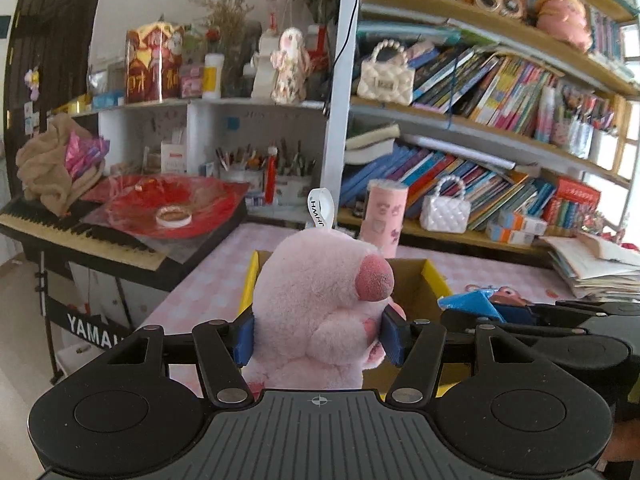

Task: Organize objects
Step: 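Carry the pig and blue object over the yellow box with both tools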

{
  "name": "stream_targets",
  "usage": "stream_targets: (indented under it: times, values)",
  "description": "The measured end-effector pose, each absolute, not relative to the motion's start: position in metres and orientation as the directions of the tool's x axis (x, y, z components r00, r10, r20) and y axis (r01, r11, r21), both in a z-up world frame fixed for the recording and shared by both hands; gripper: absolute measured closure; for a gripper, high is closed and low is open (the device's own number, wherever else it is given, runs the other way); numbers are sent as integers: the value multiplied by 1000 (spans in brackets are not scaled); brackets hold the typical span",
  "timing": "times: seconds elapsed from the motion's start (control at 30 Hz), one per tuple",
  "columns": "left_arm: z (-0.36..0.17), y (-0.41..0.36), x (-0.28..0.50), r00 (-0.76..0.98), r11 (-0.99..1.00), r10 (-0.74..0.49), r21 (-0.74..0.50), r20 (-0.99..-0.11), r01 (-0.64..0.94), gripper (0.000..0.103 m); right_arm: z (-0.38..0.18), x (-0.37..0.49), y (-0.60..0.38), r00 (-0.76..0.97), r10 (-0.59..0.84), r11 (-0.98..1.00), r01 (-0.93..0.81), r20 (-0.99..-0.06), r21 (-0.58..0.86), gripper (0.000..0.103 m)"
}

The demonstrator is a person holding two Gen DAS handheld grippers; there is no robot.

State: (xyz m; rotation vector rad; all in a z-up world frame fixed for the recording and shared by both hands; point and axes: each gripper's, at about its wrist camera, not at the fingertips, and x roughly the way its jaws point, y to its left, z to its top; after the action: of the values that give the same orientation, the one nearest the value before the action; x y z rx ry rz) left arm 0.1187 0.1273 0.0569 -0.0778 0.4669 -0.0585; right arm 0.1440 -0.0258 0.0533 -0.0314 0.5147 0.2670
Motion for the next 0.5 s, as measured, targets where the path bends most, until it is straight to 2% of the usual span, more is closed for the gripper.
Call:
stream_targets:
  times: [0.4, 0.5]
  values:
    - [25, 112, 178, 833, 1000, -10, -22, -554, -3, 41, -5, 215, -16, 693, 294, 918, -396, -659, -7, 75]
    - [19, 110, 187, 818, 1000, -3, -18, -575, -9, 41, -11, 223, -13, 683, 295, 902, -430, -669, -40, 75]
